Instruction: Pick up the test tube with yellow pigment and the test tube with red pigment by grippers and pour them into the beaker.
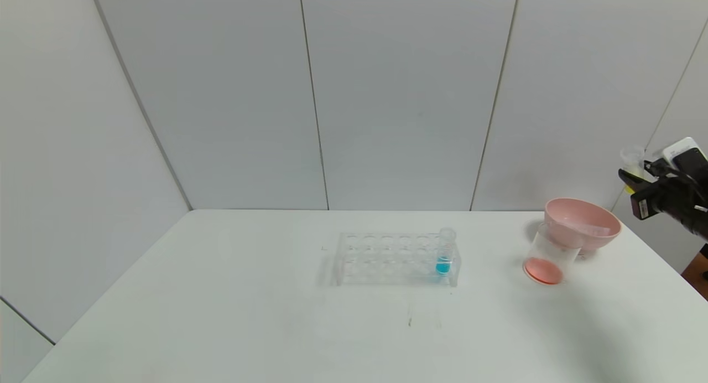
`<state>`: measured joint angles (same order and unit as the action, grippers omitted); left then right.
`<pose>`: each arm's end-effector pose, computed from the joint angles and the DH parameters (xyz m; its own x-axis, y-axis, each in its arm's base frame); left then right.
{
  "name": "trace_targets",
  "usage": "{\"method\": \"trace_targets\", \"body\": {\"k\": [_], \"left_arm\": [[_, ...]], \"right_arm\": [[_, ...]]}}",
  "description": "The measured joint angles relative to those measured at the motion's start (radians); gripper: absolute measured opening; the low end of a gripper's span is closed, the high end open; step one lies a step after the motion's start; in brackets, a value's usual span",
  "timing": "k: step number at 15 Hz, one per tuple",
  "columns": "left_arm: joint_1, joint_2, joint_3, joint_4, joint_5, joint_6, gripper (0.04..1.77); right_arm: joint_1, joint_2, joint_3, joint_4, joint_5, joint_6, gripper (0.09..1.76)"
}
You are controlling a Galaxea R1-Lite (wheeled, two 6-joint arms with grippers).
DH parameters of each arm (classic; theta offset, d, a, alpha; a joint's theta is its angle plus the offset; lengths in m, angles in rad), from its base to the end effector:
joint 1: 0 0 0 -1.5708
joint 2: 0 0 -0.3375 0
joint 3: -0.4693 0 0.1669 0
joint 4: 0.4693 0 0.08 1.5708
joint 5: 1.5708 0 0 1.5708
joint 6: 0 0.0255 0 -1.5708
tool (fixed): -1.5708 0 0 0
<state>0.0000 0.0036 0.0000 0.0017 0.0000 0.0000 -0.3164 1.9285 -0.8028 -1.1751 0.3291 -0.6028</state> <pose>-0.0829 0.0000 0.0756 1.0000 0.0000 -0.0053 0.0000 1.0000 0.0000 0.3394 -0.1024 0.2194 0.9988 0.0131 0.0467 0.0165 0.8149 -0.5794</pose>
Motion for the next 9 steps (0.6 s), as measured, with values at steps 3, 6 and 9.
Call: {"method": "trace_targets", "body": {"k": [3, 6, 9], "left_arm": [[0.000, 0.000, 0.000, 0.000, 0.000, 0.000, 1.76], [0.000, 0.000, 0.000, 0.000, 0.000, 0.000, 1.76], [0.000, 0.000, 0.000, 0.000, 0.000, 0.000, 1.76]], "right_arm": [[0.010, 0.005, 0.049, -0.051, 0.089, -0.113, 0.50], [0.003, 0.006, 0.073, -0.053, 0.141, -0.196, 0.50], [-0.014, 0.009, 0.078, -0.052, 0.205, -0.307, 0.50]]}}
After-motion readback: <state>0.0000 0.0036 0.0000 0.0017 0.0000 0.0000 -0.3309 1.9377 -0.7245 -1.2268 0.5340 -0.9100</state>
